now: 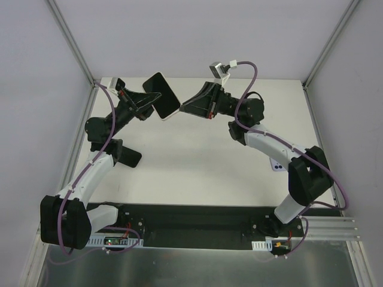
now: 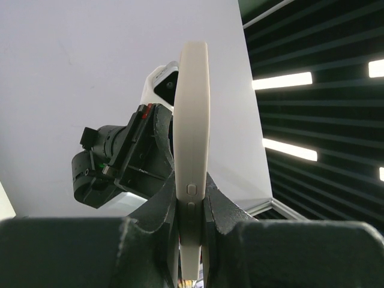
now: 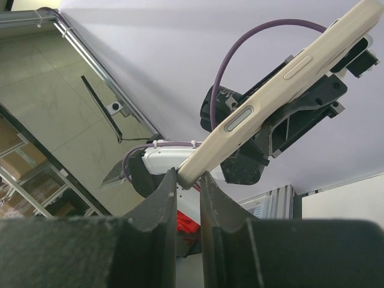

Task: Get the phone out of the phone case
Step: Remove the phone case from the phone.

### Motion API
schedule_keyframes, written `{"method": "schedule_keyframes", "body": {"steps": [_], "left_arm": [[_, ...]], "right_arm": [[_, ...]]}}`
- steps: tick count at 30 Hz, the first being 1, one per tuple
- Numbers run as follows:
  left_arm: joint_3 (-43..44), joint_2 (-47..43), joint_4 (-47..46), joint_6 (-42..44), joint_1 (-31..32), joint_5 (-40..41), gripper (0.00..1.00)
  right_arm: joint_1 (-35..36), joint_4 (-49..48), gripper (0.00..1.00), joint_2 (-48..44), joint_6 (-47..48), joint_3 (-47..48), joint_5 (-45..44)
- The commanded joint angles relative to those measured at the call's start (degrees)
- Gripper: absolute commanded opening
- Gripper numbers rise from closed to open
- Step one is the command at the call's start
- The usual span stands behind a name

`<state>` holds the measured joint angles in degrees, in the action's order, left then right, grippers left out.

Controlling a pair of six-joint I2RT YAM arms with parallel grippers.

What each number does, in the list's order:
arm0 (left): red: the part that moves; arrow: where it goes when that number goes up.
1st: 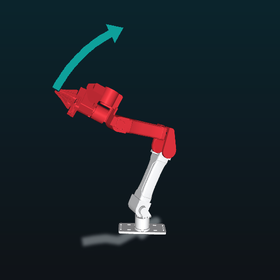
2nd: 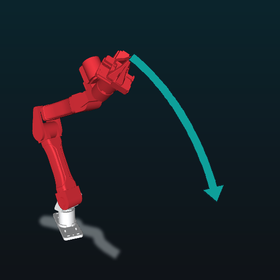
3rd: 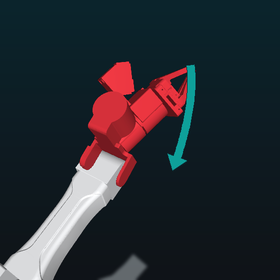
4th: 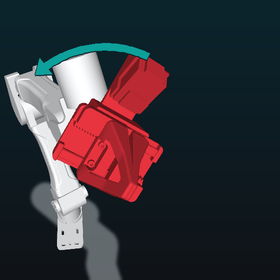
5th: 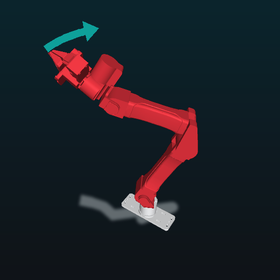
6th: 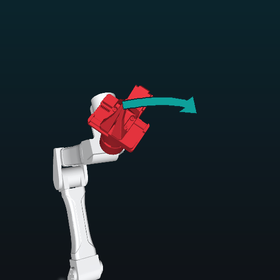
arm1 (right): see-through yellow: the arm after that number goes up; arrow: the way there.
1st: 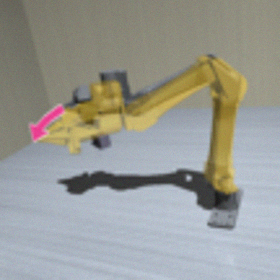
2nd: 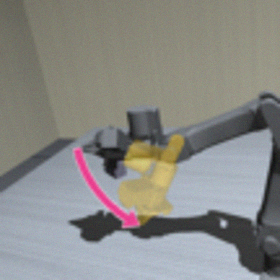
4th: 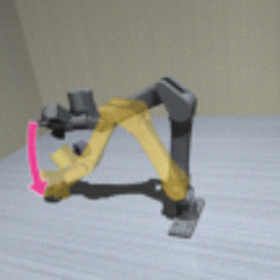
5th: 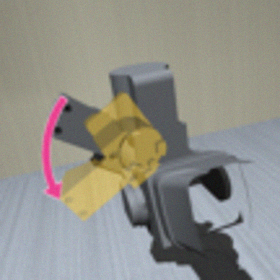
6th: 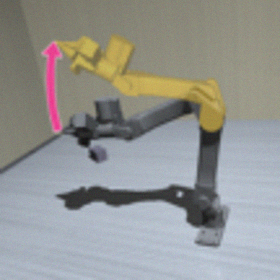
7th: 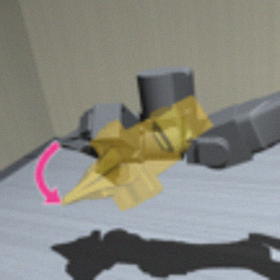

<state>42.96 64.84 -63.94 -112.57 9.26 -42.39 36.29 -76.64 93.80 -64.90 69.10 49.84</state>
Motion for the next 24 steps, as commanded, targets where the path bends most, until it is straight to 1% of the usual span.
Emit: {"method": "schedule_keyframes", "body": {"steps": [1, 10, 24], "left_arm": [[3.7, -1.9, -6.1, -14.0, 1.7, -4.8, 0.00], [3.9, -2.2, -7.2, -15.1, 1.8, -5.0, 0.00], [4.9, -2.9, -7.4, -15.5, 1.8, -5.7, 0.00]], "right_arm": [[0.7, -11.2, 0.01, 2.1, 4.3, 4.0, 0.5], [0.7, -11.2, 0.01, 4.4, 3.4, 6.8, 1.7], [0.9, -11.2, 0.01, 4.9, 3.3, 10.1, 4.5]]}}
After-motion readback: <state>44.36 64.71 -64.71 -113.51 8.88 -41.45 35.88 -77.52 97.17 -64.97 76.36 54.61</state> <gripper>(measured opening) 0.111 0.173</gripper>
